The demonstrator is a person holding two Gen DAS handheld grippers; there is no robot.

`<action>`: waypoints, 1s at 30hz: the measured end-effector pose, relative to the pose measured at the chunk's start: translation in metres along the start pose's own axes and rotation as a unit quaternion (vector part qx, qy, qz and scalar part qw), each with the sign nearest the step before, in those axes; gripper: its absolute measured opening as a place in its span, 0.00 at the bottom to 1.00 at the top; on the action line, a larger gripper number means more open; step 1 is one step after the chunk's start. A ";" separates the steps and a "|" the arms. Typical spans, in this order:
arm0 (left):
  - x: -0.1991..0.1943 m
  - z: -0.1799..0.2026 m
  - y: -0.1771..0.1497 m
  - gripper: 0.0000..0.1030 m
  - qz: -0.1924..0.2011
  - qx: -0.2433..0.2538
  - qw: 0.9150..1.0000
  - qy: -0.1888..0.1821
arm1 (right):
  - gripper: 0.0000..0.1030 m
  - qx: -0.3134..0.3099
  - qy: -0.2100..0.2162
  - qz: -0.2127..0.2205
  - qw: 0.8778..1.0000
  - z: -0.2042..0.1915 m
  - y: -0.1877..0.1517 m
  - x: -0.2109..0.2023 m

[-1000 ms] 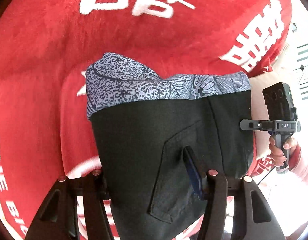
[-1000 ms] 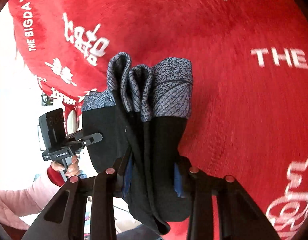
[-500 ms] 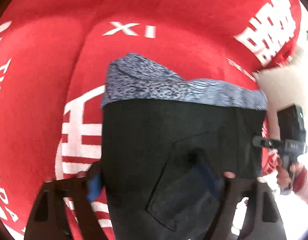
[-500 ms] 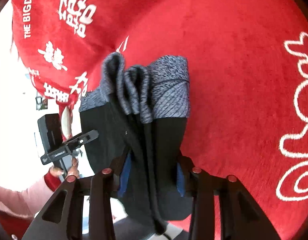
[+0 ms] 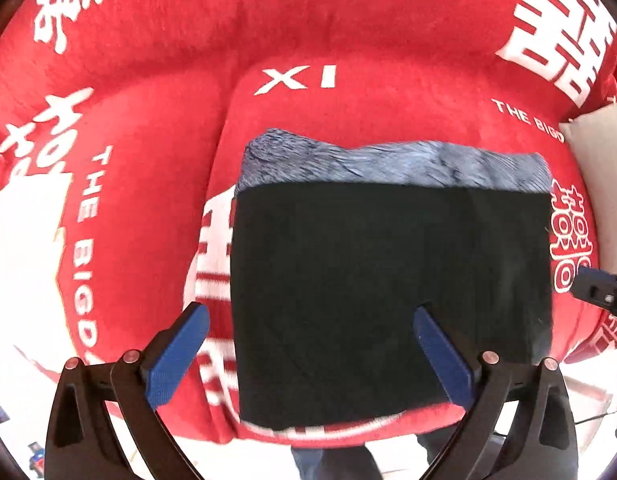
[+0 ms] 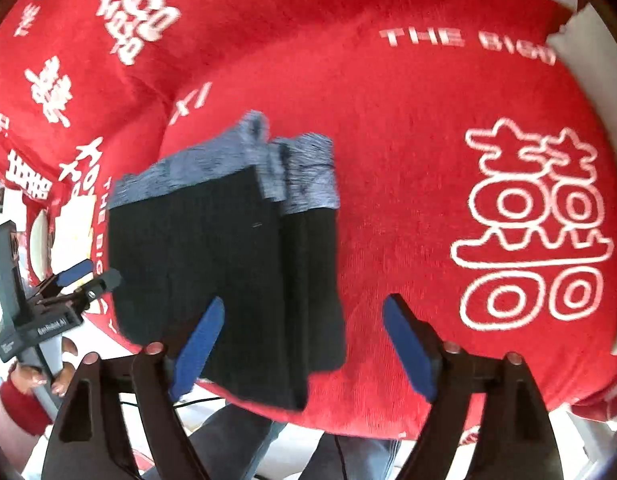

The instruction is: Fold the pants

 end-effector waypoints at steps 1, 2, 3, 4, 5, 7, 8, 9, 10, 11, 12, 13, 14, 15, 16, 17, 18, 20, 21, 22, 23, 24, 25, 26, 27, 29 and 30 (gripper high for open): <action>-0.009 0.001 -0.006 0.99 -0.001 -0.006 1.000 0.007 | 1.00 -0.006 -0.006 0.002 1.000 -0.005 -0.002 -0.005; -0.015 0.004 -0.010 0.99 -0.004 -0.012 1.000 0.005 | 1.00 -0.013 -0.009 0.004 1.000 -0.013 -0.003 -0.009; -0.020 0.004 -0.013 0.99 -0.006 -0.017 1.000 0.007 | 1.00 -0.022 -0.017 0.003 1.000 -0.021 -0.006 -0.012; -0.026 0.006 -0.017 0.99 -0.007 -0.024 1.000 0.012 | 1.00 -0.028 -0.023 0.001 0.999 -0.027 -0.007 -0.015; -0.031 0.008 -0.020 0.99 -0.008 -0.028 0.999 0.014 | 1.00 -0.035 -0.033 0.000 0.999 -0.031 -0.011 -0.016; -0.039 0.012 -0.026 0.99 -0.012 -0.026 0.999 0.022 | 1.00 -0.046 -0.056 -0.008 0.997 -0.038 -0.018 -0.019; -0.043 0.012 -0.029 0.99 -0.014 -0.025 0.999 0.026 | 1.00 -0.047 -0.061 -0.012 0.997 -0.041 -0.022 -0.019; -0.046 0.011 -0.031 0.99 -0.013 -0.026 0.999 0.029 | 1.00 -0.043 -0.063 -0.012 0.997 -0.047 -0.026 -0.021; -0.049 0.010 -0.032 0.99 -0.012 -0.026 0.999 0.030 | 1.00 -0.040 -0.061 -0.010 0.997 -0.051 -0.025 -0.020; -0.052 0.007 -0.034 0.99 -0.012 -0.024 0.999 0.032 | 1.00 -0.037 -0.059 -0.005 0.998 -0.056 -0.027 -0.022; -0.053 0.004 -0.037 0.99 -0.012 -0.019 0.999 0.037 | 1.00 -0.036 -0.061 0.000 0.998 -0.059 -0.029 -0.025; -0.054 0.002 -0.038 0.99 -0.013 -0.014 0.999 0.040 | 1.00 -0.033 -0.066 0.006 0.997 -0.062 -0.031 -0.027; -0.055 -0.002 -0.041 0.99 -0.014 -0.006 0.999 0.047 | 1.00 -0.029 -0.068 0.011 0.997 -0.065 -0.032 -0.028; -0.056 -0.005 -0.043 0.99 -0.012 -0.003 0.999 0.049 | 1.00 -0.022 -0.069 0.016 0.997 -0.068 -0.034 -0.028; -0.058 -0.008 -0.044 0.99 -0.009 -0.003 0.999 0.047 | 1.00 -0.016 -0.069 0.018 0.997 -0.071 -0.037 -0.027; -0.060 -0.011 -0.048 0.99 -0.011 -0.002 0.999 0.043 | 1.00 -0.010 -0.070 0.017 0.997 -0.075 -0.041 -0.026; -0.061 -0.013 -0.050 0.99 -0.012 -0.001 0.999 0.041 | 1.00 -0.007 -0.073 0.016 0.997 -0.076 -0.044 -0.026; -0.064 -0.017 -0.055 0.99 -0.009 0.003 0.999 0.044 | 1.00 -0.003 -0.084 0.017 0.996 -0.079 -0.050 -0.027; -0.066 -0.019 -0.057 0.99 -0.005 0.008 0.999 0.043 | 1.00 0.001 -0.087 0.020 0.996 -0.082 -0.053 -0.028; -0.067 -0.019 -0.059 0.99 -0.005 0.011 0.999 0.043 | 1.00 0.004 -0.088 0.024 0.996 -0.084 -0.055 -0.029; -0.069 -0.020 -0.062 0.99 -0.004 0.018 0.999 0.042 | 1.00 0.005 -0.090 0.025 0.996 -0.086 -0.057 -0.029; -0.070 -0.020 -0.063 0.99 -0.003 0.021 0.999 0.042 | 1.00 0.007 -0.092 0.027 0.995 -0.089 -0.059 -0.030; -0.072 -0.020 -0.065 0.99 0.000 0.026 0.999 0.042 | 1.00 0.009 -0.092 0.028 0.995 -0.091 -0.060 -0.030; -0.074 -0.021 -0.067 0.99 0.005 0.031 0.999 0.044 | 1.00 0.013 -0.093 0.029 0.995 -0.093 -0.063 -0.031; -0.075 -0.021 -0.068 0.99 0.006 0.033 0.998 0.044 | 1.00 0.015 -0.094 0.031 0.995 -0.093 -0.064 -0.031; -0.075 -0.022 -0.070 0.99 0.005 0.033 0.999 0.040 | 1.00 0.016 -0.098 0.033 0.994 -0.095 -0.066 -0.031; -0.076 -0.022 -0.071 0.99 0.004 0.032 0.999 0.038 | 1.00 0.017 -0.102 0.035 0.994 -0.095 -0.068 -0.032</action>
Point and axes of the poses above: each gripper's, at about its wrist camera, not at the fingertips, and x roughly the way its jaws point, z to its right, y to its top, the point moved 10 cm from there along x, roughly the way its jaws point, and after that the axes turned 15 degrees about y, right-handed, at the moved point
